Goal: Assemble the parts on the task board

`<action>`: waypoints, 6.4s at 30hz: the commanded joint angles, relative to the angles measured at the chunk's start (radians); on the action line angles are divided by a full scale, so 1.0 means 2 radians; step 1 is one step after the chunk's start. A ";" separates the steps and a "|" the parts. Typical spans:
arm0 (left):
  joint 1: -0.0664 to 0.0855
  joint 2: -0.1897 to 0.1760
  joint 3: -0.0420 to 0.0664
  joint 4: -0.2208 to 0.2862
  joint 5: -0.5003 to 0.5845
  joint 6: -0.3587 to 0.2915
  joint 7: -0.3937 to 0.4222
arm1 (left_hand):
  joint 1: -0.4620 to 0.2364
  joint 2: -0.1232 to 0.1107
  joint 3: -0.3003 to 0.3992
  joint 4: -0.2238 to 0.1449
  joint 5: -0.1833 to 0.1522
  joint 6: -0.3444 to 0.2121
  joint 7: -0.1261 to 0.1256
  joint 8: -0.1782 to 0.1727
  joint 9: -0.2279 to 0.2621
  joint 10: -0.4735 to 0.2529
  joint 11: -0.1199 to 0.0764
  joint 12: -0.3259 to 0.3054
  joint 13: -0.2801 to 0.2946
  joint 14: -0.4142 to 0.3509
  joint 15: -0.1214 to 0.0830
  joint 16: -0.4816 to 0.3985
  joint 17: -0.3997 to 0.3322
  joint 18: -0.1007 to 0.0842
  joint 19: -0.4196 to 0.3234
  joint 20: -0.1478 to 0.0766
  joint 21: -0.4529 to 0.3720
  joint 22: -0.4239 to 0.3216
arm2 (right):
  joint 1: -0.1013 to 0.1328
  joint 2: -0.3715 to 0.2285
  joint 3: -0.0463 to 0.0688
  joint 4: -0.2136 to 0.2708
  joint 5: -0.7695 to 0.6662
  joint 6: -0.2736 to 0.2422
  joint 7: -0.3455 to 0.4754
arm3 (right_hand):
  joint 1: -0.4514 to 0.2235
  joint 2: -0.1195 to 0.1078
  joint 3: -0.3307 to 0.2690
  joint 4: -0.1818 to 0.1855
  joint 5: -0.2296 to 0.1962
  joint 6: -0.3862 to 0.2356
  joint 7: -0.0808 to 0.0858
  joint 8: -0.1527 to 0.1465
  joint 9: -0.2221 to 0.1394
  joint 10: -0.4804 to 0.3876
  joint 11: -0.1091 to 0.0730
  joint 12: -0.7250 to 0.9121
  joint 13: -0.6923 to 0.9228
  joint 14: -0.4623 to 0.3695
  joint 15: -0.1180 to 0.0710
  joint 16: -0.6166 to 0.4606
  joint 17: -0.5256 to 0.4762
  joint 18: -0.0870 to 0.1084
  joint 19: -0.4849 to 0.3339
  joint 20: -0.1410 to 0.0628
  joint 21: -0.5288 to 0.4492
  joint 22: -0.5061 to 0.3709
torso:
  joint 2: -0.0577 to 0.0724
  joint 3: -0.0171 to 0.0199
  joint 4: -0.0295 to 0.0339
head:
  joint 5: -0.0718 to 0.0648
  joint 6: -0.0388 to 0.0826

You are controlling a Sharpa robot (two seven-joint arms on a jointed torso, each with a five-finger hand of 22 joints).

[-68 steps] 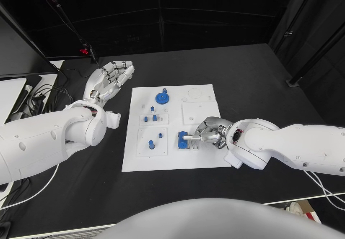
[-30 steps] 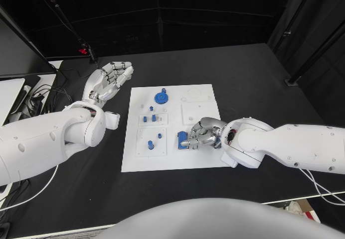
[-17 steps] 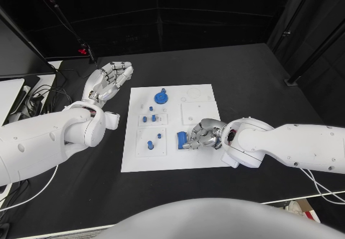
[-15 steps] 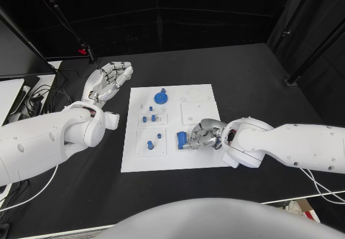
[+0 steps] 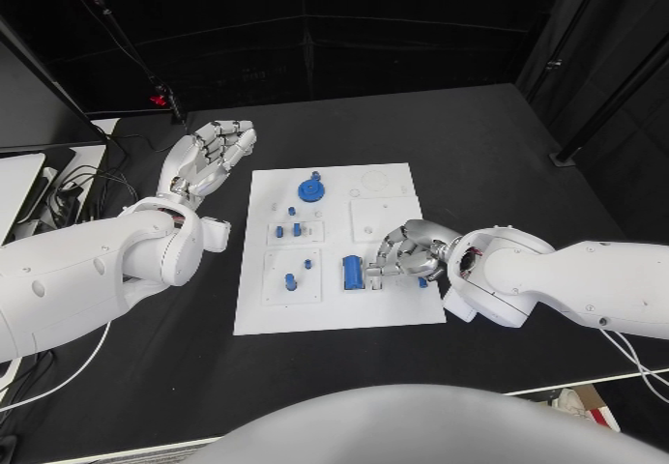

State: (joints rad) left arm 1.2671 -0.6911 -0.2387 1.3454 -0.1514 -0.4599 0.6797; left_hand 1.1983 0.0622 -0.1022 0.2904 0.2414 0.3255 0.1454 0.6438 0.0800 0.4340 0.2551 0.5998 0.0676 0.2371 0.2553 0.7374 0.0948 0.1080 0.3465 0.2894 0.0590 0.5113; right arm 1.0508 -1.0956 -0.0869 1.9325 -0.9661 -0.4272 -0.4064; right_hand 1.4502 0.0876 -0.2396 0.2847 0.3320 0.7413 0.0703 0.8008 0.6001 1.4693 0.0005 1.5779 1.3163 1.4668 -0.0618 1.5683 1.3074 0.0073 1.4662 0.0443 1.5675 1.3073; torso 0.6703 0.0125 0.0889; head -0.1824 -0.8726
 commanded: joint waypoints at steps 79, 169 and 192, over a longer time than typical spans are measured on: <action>0.000 -0.006 0.000 0.004 0.000 0.005 0.037 | 0.002 0.006 -0.005 0.001 0.003 -0.004 0.074 0.003 -0.001 -0.003 0.000 0.005 -0.001 0.002 0.000 0.004 -0.002 -0.009 0.000 0.001 0.004 -0.001 | -0.007 -0.032 -0.001 -0.012 -0.227 0.158 -0.152 | -0.068 -0.004 -0.015 -0.003 0.003 -0.034 0.028 -0.011 -0.077 0.051 0.030 -0.004 0.127 0.052 0.031 0.001 0.132 -0.004 0.052 0.034 0.002 0.132 | 0.000 0.0004 0.0006 | -0.037 0.000; -0.001 -0.002 0.000 0.000 0.000 0.007 0.033 | 0.002 0.008 -0.007 0.001 0.004 -0.003 0.074 0.004 -0.002 -0.002 0.000 0.007 -0.001 0.003 0.000 0.006 -0.004 -0.009 -0.001 0.001 0.004 -0.002 | -0.006 -0.014 -0.001 -0.019 0.211 -0.004 0.044 | -0.019 -0.035 0.153 -0.036 -0.017 0.158 0.020 -0.277 -0.249 0.051 0.023 -0.004 0.127 0.052 0.031 0.001 0.132 -0.004 0.052 0.033 0.002 0.132 | 0.000 0.0004 0.0011 | -0.022 0.000; -0.001 -0.002 0.000 0.000 0.000 0.007 0.032 | 0.002 0.009 -0.007 0.001 0.004 -0.003 0.074 0.004 -0.002 -0.002 0.000 0.007 -0.001 0.004 0.000 0.006 -0.004 -0.009 -0.001 0.001 0.004 -0.003 | -0.006 -0.005 -0.001 -0.021 0.158 0.001 -0.004 | -0.035 -0.034 0.143 -0.024 -0.019 0.163 0.021 -0.288 -0.250 0.051 0.024 -0.004 0.127 0.052 0.031 0.001 0.132 -0.004 0.052 0.033 0.002 0.132 | 0.000 0.0003 0.0006 | -0.019 0.000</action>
State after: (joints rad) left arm 1.2641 -0.6950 -0.2387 1.3455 -0.1513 -0.4534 0.6797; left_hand 1.2061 0.0700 -0.1102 0.2929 0.2452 0.3255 0.1454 0.6475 0.0771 0.4340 0.2551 0.6078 0.0680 0.2371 0.2553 0.7454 0.0887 0.1081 0.3466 0.2894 0.0629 0.5079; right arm 1.0369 -1.1075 -0.0885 1.8885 -0.6038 -0.4311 -0.3837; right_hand 1.3893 0.0187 0.0467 0.2287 0.2957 1.0604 0.1111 0.2284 0.1016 1.4649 0.0517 1.5710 1.3080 1.4668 0.0054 1.5683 1.3073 0.0072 1.4647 0.1128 1.5675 1.3073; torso 0.6705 0.0130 0.0898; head -0.2205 -0.8725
